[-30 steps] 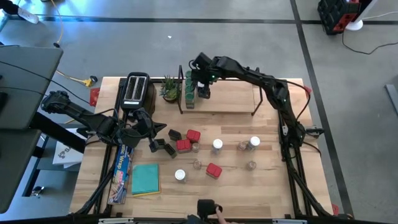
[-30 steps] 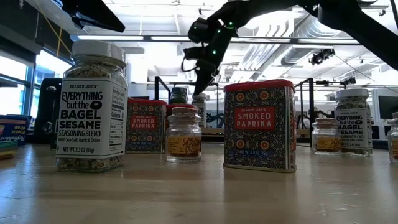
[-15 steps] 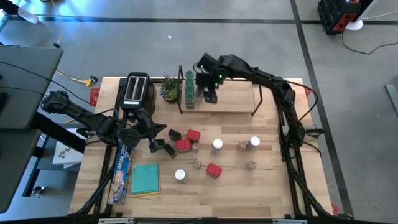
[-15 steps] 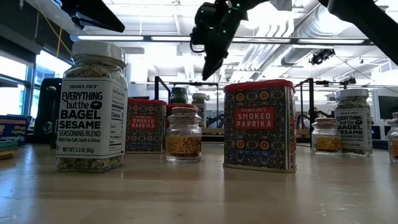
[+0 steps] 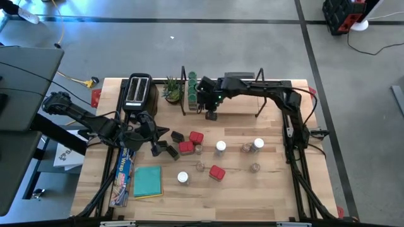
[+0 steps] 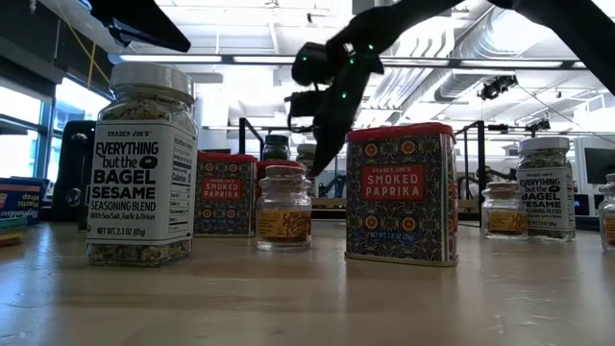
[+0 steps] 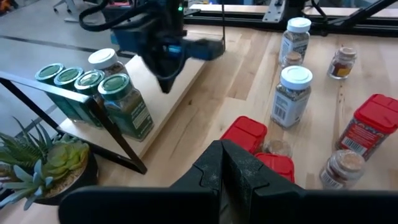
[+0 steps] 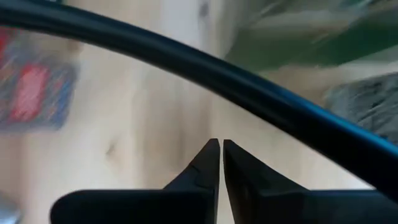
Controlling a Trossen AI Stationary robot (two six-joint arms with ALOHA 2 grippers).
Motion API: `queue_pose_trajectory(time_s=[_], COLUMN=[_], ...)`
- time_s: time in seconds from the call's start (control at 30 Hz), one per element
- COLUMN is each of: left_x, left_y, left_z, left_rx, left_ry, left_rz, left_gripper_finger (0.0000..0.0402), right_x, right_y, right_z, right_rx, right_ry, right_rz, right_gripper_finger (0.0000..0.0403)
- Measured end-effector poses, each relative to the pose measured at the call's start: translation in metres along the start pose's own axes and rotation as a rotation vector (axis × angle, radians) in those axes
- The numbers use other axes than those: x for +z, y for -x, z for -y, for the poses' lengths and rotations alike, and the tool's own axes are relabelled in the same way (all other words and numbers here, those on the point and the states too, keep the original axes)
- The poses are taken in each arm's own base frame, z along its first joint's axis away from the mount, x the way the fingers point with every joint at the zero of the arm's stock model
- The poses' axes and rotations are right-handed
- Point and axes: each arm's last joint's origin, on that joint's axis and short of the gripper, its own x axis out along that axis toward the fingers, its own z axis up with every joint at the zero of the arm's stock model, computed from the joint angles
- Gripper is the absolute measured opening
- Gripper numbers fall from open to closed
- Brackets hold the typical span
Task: Shelf spices
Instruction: Put the bottom right white seasoning bottle on the shelf
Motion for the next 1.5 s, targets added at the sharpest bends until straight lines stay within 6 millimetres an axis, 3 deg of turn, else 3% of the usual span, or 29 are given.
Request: queue_pose_trajectory(time_s=[0.47,1.5], left_x=[0.001,0.001], left_y=[0.000,0.000], left_z=[0.000,0.000], left_rx=[0.012,0.016], left_ry=[0.013,0.016], left_rz=[0.010,0.013], left_gripper_finger=[0.0003,0.0003], right_x=[-0.017,-0.017], right_y=[-0.030,-0.022], right_z=[0.023,0.060], right_rx=[-0.187,-0.300], right_ry=[-0.125,-0.164], right_rz=[0.135,0.270], right_gripper_finger=[0.0000,0.0000])
